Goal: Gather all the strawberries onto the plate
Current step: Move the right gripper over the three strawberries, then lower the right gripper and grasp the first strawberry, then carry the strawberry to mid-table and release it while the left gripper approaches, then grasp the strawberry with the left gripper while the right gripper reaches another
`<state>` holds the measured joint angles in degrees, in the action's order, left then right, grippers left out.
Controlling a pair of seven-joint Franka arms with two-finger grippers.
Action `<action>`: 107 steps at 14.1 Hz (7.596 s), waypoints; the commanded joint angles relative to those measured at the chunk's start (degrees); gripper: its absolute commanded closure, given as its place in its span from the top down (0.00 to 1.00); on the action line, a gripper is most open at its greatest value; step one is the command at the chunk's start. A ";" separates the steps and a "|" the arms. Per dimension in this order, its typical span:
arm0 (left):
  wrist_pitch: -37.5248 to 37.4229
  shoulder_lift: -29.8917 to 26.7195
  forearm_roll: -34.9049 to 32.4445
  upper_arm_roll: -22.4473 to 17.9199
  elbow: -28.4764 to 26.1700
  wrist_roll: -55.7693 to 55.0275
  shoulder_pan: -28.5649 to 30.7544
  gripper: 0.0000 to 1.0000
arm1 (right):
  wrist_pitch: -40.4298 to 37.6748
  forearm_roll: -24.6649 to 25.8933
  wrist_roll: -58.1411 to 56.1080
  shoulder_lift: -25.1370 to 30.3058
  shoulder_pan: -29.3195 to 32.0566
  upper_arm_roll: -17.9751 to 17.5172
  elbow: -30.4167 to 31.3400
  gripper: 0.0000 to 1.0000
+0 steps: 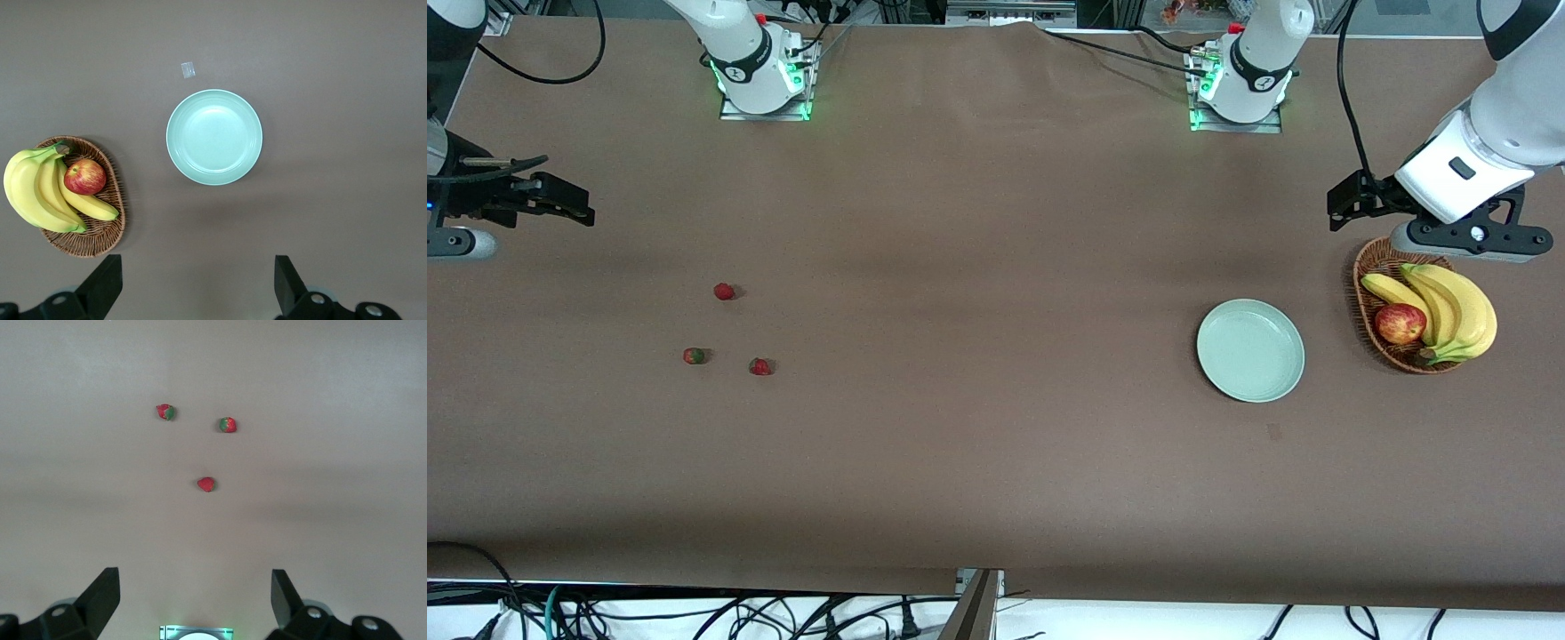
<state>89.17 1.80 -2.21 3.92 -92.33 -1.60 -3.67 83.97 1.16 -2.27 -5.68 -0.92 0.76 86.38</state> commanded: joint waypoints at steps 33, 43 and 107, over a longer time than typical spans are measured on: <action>-1.90 0.48 0.54 0.21 1.89 -0.15 0.06 1.00 | 35.18 -0.98 1.13 -29.21 -6.29 -0.06 7.21 1.00; -1.90 0.48 0.54 0.13 1.81 -0.07 0.15 1.00 | 46.36 -4.85 1.04 -32.99 -6.37 -0.15 12.49 1.00; 32.63 36.24 -1.61 0.39 0.58 -39.50 -23.74 1.00 | 24.23 -4.23 2.04 -38.88 -13.16 5.30 -10.71 1.00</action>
<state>119.69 35.25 2.99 5.07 -93.02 -34.90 -23.99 109.96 -3.06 6.12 -46.17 -17.41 6.83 73.66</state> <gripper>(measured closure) 0.000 0.000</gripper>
